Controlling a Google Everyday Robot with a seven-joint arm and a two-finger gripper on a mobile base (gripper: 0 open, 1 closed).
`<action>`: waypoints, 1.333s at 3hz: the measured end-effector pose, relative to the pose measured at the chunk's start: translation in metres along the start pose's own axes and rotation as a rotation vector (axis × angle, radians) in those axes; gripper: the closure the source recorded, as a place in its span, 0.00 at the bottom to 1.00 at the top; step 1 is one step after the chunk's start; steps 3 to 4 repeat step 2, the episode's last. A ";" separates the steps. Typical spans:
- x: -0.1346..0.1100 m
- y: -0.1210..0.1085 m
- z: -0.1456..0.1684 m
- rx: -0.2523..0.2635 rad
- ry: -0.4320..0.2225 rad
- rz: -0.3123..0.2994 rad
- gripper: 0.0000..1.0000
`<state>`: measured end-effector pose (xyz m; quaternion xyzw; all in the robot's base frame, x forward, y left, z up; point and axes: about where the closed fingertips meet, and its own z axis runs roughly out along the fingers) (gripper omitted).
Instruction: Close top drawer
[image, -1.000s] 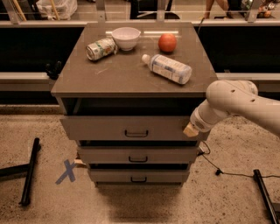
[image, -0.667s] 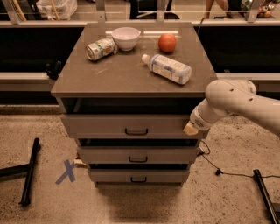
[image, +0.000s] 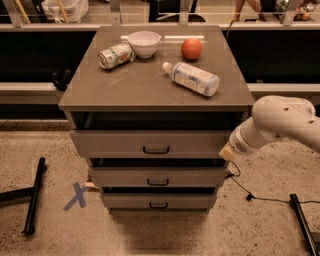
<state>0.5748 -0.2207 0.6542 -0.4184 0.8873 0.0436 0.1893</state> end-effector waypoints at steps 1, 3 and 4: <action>0.037 0.012 -0.026 -0.017 0.002 0.019 1.00; 0.069 0.019 -0.054 -0.044 0.008 0.030 1.00; 0.069 0.019 -0.054 -0.044 0.008 0.030 1.00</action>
Offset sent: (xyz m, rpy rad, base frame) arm -0.0982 -0.0740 0.0362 0.0401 0.0635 -0.0135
